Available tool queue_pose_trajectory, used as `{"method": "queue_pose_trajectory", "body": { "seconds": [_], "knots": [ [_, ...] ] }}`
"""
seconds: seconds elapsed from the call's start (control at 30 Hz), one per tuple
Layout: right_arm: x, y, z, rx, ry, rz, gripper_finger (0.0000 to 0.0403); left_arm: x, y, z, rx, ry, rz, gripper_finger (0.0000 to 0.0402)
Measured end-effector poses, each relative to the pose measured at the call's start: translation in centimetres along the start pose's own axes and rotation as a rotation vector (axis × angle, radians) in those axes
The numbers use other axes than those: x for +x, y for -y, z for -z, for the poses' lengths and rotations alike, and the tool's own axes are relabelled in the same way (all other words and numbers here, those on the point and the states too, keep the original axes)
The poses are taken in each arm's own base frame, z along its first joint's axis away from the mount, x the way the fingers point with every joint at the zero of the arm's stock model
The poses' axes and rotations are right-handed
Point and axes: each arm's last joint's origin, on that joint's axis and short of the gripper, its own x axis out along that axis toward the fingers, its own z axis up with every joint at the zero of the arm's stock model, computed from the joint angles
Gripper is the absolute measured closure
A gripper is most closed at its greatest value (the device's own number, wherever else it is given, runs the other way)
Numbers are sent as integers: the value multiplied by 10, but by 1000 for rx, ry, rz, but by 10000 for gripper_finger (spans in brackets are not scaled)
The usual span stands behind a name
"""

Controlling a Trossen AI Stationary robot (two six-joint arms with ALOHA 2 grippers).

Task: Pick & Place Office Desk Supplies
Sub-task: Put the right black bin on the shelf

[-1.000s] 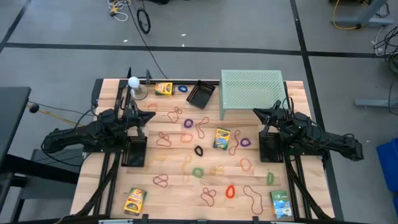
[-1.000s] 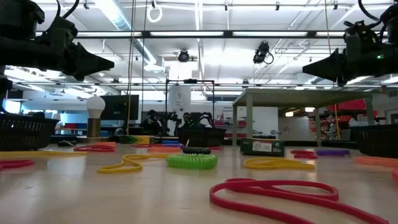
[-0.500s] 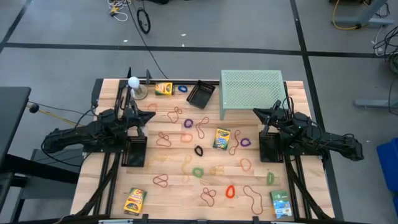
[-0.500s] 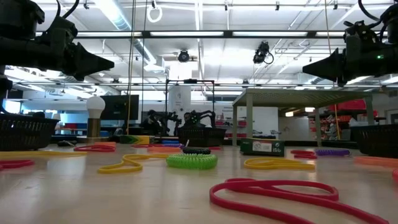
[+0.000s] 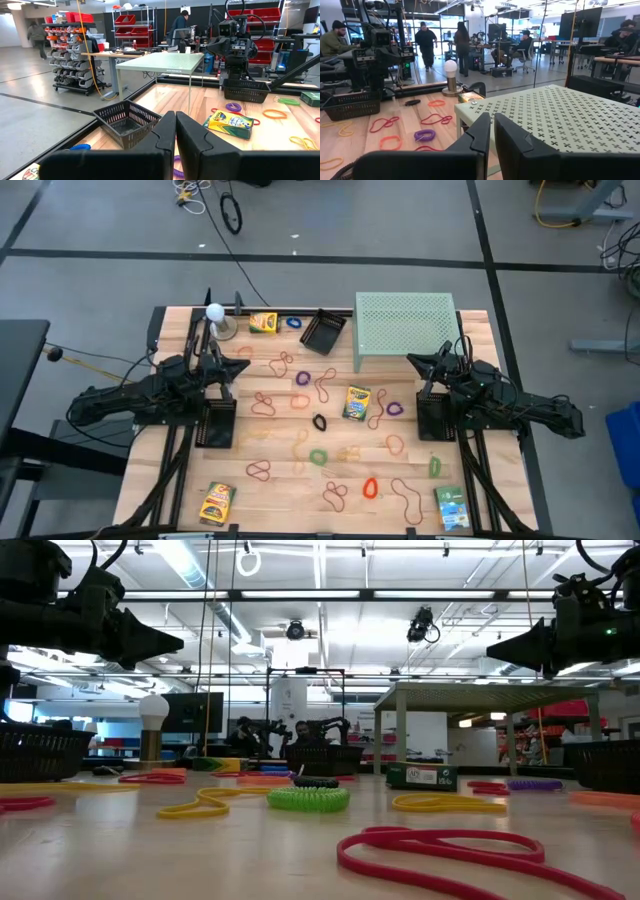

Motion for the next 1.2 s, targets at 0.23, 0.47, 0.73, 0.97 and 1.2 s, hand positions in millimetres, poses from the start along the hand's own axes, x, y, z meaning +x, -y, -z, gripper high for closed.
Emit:
{"method": "queue_pose_trajectory", "body": {
  "seconds": [0.23, 0.47, 0.73, 0.97, 1.2],
  "knots": [
    [0, 0, 0, 0, 0, 0, 368, 0, 0, 0, 0, 0, 0, 381],
    [0, 1, 0, -116, 1, 39, 368, 0, 0, 0, 0, 0, 0, 381],
    [0, 0, -6, 48, 60, -13, 369, 0, 0, 0, 0, 0, 0, 381],
    [-4, -6, -26, 152, 256, -218, 368, 0, 0, 0, 0, 0, 0, 381],
    [-8, -12, -59, 295, 290, -453, 378, 0, 0, 0, 0, 0, 0, 381]
  ]
}}
